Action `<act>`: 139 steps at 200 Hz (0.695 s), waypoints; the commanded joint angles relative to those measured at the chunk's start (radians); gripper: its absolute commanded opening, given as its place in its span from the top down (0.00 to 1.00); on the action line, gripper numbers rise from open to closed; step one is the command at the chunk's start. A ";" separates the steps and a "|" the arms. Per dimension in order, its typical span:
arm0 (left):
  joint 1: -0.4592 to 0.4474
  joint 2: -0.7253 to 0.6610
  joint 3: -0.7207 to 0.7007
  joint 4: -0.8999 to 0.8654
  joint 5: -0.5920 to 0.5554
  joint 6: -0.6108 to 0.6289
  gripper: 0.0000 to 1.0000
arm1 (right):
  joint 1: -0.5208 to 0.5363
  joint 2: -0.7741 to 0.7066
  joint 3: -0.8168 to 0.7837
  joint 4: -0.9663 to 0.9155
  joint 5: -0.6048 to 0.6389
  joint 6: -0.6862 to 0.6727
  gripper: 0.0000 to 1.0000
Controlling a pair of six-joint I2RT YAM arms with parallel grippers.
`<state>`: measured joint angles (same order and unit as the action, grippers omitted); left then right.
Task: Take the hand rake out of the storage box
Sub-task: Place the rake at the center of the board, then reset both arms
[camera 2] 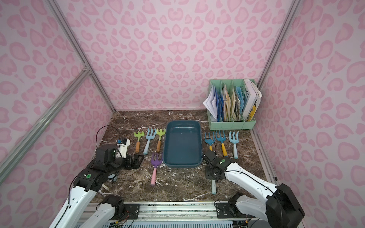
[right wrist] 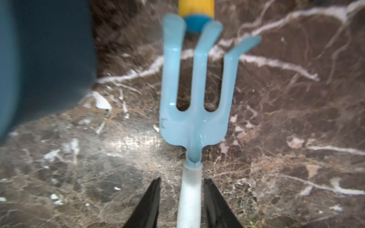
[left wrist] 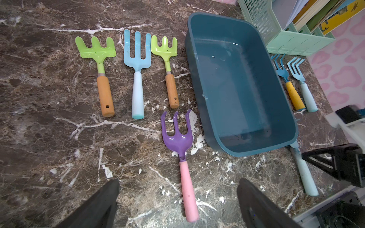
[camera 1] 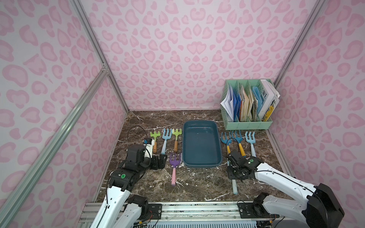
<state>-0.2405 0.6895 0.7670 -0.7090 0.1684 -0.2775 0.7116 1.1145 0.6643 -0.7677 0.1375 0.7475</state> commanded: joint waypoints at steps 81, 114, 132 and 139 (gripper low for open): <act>0.002 -0.138 -0.231 0.418 -0.523 -0.127 0.07 | -0.112 -0.337 0.054 0.438 0.287 -0.293 0.01; 0.004 0.031 -0.379 0.701 -0.696 0.023 0.07 | -0.348 -0.376 -0.065 0.764 0.164 -0.449 0.01; 0.011 0.182 -0.453 0.951 -0.740 0.166 0.05 | -0.478 -0.333 -0.124 0.885 0.082 -0.506 0.01; 0.022 0.245 -0.465 1.027 -0.737 0.204 0.04 | -0.519 -0.311 -0.142 0.915 0.067 -0.532 0.01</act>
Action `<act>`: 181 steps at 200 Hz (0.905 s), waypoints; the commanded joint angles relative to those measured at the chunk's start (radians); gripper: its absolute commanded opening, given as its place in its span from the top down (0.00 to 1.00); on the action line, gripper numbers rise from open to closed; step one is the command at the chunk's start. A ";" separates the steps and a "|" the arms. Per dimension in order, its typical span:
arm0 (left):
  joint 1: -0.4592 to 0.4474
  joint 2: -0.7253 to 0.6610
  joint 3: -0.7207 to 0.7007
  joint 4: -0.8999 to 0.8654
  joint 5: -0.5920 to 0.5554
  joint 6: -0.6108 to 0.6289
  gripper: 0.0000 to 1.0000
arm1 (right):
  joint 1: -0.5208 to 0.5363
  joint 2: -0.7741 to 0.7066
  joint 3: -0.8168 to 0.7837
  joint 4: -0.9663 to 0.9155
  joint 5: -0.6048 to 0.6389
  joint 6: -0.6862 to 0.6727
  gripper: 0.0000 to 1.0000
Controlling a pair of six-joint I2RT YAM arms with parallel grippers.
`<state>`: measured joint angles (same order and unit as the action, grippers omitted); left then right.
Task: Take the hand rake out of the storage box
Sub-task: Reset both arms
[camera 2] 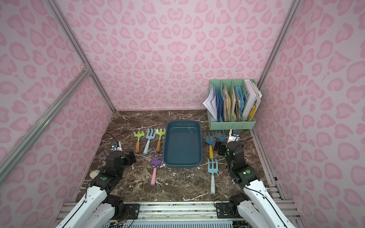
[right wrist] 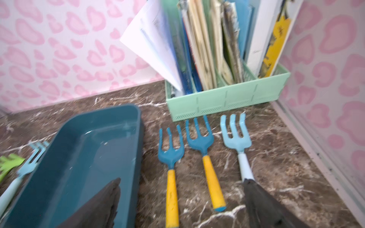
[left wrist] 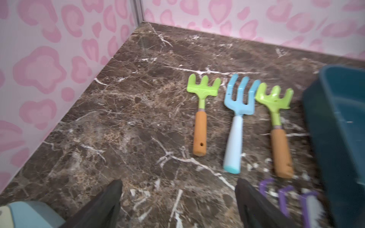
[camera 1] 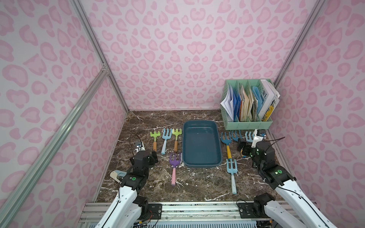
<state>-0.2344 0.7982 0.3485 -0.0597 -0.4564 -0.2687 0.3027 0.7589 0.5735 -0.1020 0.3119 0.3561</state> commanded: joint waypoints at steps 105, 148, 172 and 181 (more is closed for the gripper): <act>0.230 0.729 0.109 0.771 0.253 0.187 0.07 | -0.356 0.554 -0.352 1.171 -0.243 -0.255 0.01; 0.203 0.728 0.106 0.773 0.218 0.209 0.01 | -0.318 0.733 -0.300 1.238 -0.247 -0.292 0.01; 0.200 0.730 0.107 0.774 0.213 0.210 0.01 | -0.308 0.770 -0.339 1.338 -0.282 -0.324 0.01; 0.199 0.731 0.109 0.770 0.214 0.208 0.01 | -0.302 0.769 -0.337 1.333 -0.271 -0.327 0.01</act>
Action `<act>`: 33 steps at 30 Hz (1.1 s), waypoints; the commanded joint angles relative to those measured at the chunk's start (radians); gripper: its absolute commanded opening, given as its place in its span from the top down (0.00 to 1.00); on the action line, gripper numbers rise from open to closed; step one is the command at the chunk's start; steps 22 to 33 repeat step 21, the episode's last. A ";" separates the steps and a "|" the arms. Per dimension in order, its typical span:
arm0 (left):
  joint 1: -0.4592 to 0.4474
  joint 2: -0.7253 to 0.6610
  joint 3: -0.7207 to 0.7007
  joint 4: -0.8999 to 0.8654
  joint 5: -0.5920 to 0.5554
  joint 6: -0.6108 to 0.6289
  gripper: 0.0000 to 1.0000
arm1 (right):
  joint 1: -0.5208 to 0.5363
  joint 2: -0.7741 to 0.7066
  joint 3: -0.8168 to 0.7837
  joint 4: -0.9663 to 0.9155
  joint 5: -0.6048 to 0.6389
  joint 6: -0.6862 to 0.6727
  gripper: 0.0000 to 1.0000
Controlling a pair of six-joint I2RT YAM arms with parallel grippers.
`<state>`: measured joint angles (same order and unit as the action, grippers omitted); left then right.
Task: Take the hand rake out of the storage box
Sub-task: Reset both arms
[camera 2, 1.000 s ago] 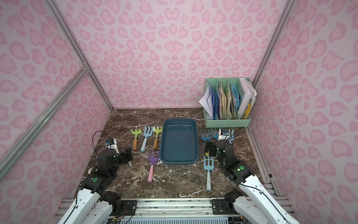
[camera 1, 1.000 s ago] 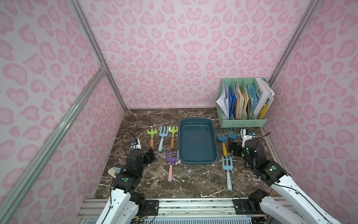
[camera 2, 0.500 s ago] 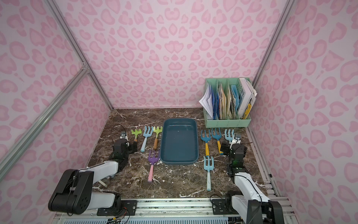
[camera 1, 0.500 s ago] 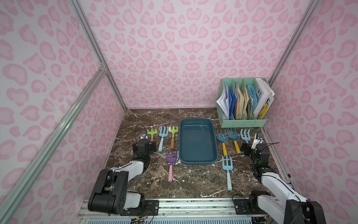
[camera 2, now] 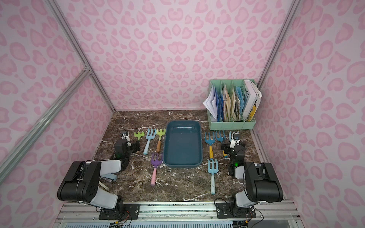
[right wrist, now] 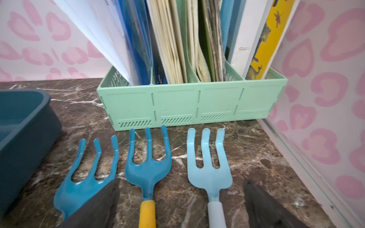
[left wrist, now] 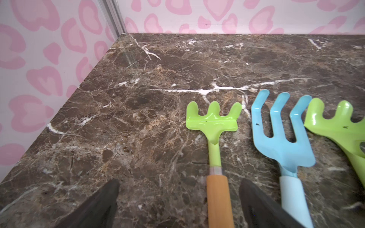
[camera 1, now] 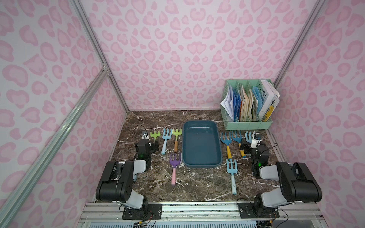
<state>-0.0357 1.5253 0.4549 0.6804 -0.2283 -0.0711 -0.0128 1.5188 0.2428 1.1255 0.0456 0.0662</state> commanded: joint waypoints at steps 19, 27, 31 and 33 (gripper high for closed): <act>0.010 0.010 0.019 0.007 0.012 0.011 0.01 | 0.021 0.015 0.002 0.098 0.007 -0.043 0.01; 0.011 0.007 0.015 0.010 0.012 0.011 0.01 | 0.023 0.013 -0.003 0.103 0.010 -0.044 0.01; 0.011 0.007 0.015 0.010 0.012 0.011 0.01 | 0.023 0.013 -0.003 0.103 0.010 -0.044 0.01; 0.011 0.007 0.015 0.010 0.012 0.011 0.01 | 0.023 0.013 -0.003 0.103 0.010 -0.044 0.01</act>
